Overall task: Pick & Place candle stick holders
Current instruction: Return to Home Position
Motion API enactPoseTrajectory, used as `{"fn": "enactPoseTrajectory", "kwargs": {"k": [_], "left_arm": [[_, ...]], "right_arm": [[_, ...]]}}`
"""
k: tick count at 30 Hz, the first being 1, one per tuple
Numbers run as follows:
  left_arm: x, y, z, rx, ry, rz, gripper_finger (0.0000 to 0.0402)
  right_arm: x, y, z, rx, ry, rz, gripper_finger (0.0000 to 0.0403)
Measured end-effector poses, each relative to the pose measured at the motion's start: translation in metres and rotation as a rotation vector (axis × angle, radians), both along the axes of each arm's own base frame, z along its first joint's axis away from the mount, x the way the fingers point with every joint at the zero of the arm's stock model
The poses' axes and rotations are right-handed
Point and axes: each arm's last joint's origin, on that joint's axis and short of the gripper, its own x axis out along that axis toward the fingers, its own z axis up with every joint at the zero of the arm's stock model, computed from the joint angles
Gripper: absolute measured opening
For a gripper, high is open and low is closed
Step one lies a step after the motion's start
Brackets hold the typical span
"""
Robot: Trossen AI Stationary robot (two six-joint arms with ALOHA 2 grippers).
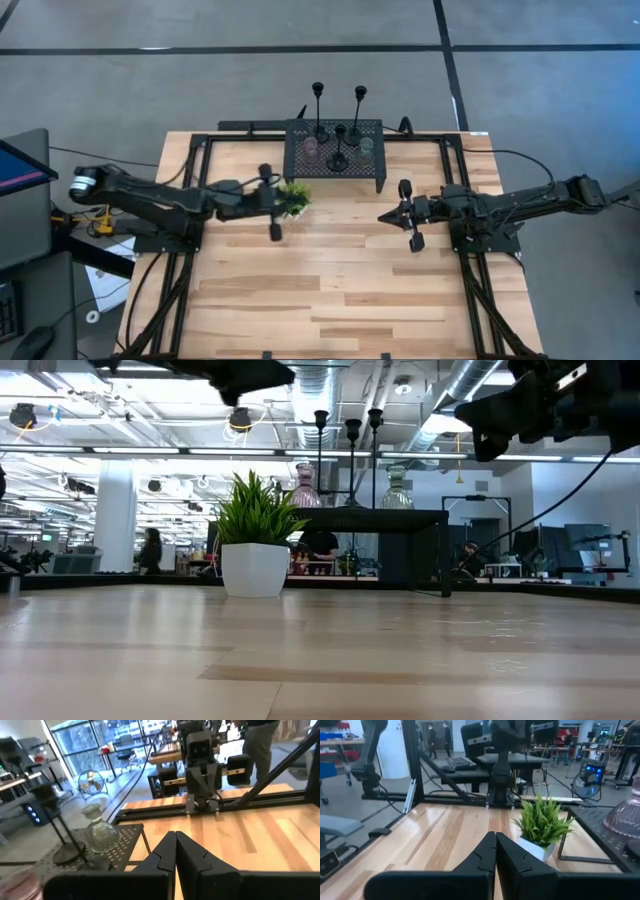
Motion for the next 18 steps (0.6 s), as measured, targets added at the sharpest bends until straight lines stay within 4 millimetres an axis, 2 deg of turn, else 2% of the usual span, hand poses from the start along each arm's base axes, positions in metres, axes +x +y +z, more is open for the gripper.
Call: {"fn": "enactPoseTrajectory", "kwargs": {"k": [4,8,11,18], "left_arm": [[-0.026,0.006,-0.009,-0.001,-0.033,-0.008,0.0006],[-0.046,0.011,-0.025,0.012,-0.042,-0.103,0.0006],[-0.058,0.015,-0.037,0.022,-0.050,-0.159,0.0006],[-0.082,0.025,-0.061,0.014,-0.080,-0.111,0.0006]], "right_arm": [[-0.003,-0.003,0.015,0.032,-0.004,-0.020,0.0000],[-0.011,-0.009,0.030,0.032,0.042,-0.057,0.0000],[-0.022,-0.013,0.044,0.025,0.039,-0.081,0.0000],[-0.059,-0.013,0.058,-0.012,-0.037,-0.096,0.0000]]}}
